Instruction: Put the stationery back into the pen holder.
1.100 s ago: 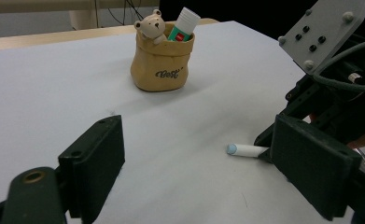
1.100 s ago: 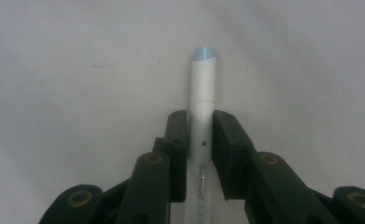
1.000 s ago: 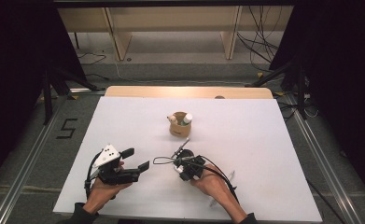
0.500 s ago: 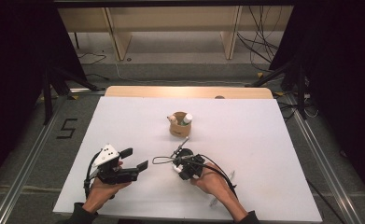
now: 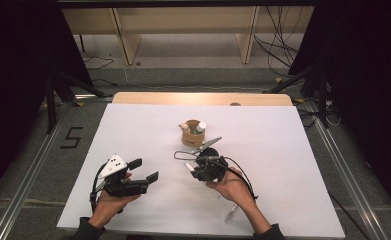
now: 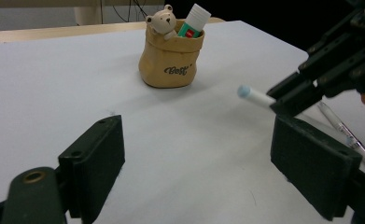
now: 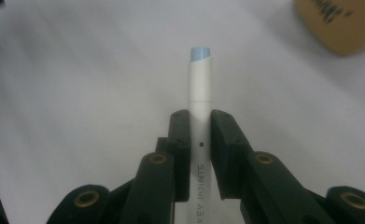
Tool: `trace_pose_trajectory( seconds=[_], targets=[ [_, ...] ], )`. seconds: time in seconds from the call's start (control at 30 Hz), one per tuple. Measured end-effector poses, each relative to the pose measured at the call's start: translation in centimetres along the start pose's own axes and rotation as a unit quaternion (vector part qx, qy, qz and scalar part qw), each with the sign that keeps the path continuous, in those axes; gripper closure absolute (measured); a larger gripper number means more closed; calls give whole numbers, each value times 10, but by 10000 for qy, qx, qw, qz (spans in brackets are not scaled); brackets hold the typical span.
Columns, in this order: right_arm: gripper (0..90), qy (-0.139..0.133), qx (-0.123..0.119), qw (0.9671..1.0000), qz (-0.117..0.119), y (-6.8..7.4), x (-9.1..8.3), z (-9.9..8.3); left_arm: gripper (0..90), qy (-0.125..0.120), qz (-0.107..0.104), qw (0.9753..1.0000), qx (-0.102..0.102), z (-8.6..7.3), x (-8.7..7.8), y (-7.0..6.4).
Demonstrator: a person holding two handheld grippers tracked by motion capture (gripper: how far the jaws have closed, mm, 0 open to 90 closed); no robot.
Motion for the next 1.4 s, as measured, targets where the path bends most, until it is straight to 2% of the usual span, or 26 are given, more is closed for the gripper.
trace_pose_trajectory(
  seconds=[0.13, 0.27, 0.4, 0.77, 1.2, 1.4],
  targets=[
    [793, -646, 191, 9977, -59, -8, -12, 10, 170, -3, 1, 10000, -8, 0, 0, 0],
    [793, -1287, 345, 9910, -125, -17, -23, 21, 171, -6, 4, 10000, -7, 0, 0, 0],
    [793, -1626, 439, 9856, -184, -24, -29, 30, 170, -12, 7, 10000, -8, 0, 0, 0],
    [793, -2143, 649, 9740, -351, -39, -30, 55, 171, -23, 12, 10000, -13, -1, 0, 1],
    [792, -2693, 976, 9572, -414, -59, -28, 86, 171, -43, -30, 10000, -41, -1, 1, 0],
    [792, -2842, 1036, 9519, -484, -66, -28, 101, 170, -42, -58, 10000, -40, -1, 1, -1]
  ],
)
Point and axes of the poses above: each handheld gripper's, and its own axes: x roughly forward along the jaws, z roughly out of its top, y roughly to its left, the point moved 4 cm from there along x, roughly forward along the jaws, and after that the axes turned 5 degrees about -y, right-handed, at the moved point
